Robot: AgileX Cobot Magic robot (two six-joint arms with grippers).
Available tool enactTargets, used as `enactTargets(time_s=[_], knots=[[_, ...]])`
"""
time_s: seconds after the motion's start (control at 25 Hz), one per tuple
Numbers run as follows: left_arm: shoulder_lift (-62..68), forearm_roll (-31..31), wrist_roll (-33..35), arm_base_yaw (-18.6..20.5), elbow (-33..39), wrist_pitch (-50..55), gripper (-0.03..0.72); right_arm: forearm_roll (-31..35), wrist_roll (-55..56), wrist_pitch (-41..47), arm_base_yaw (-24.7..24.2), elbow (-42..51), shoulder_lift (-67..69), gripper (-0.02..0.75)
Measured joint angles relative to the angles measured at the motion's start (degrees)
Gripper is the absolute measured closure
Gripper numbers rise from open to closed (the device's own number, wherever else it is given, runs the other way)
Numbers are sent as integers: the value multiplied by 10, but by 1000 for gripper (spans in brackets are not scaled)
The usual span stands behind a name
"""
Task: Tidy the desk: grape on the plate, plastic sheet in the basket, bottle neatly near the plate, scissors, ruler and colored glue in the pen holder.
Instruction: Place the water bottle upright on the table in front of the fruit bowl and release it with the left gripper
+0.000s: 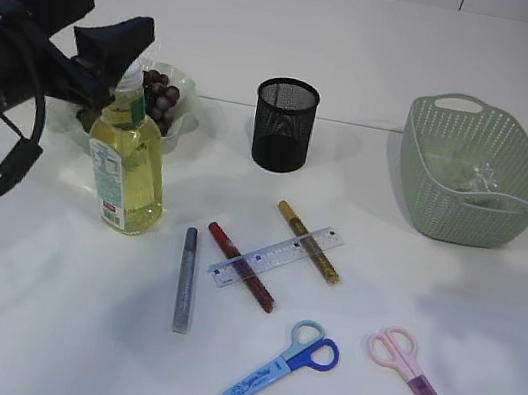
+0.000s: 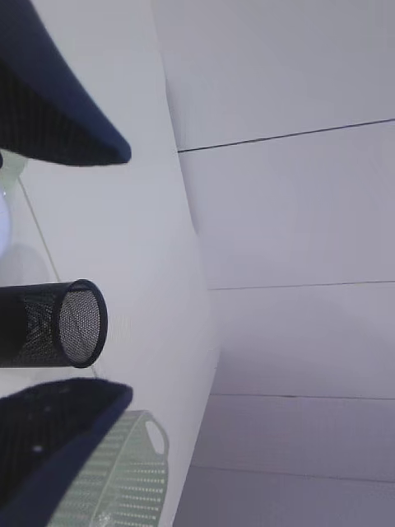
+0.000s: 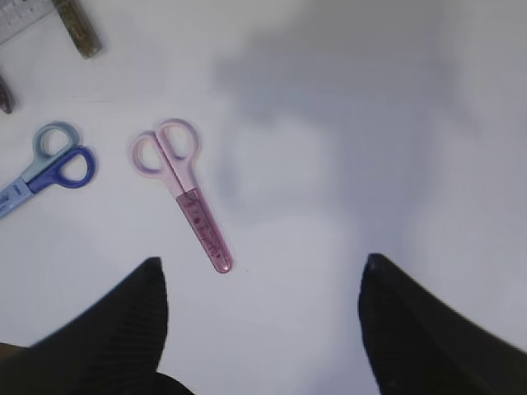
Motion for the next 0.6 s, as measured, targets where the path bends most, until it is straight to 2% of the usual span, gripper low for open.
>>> enactTargets(time_s=[0.16,0.4,0.6], knots=[[-52,1,0,0,2,92,168,0,0,9,0,0,0,174],[-141,6,-26,0,5,260,324,0,0,20,0,0,0,174],[-233,6,-71,0,5,480,353,0,0,21,0,0,0,174]])
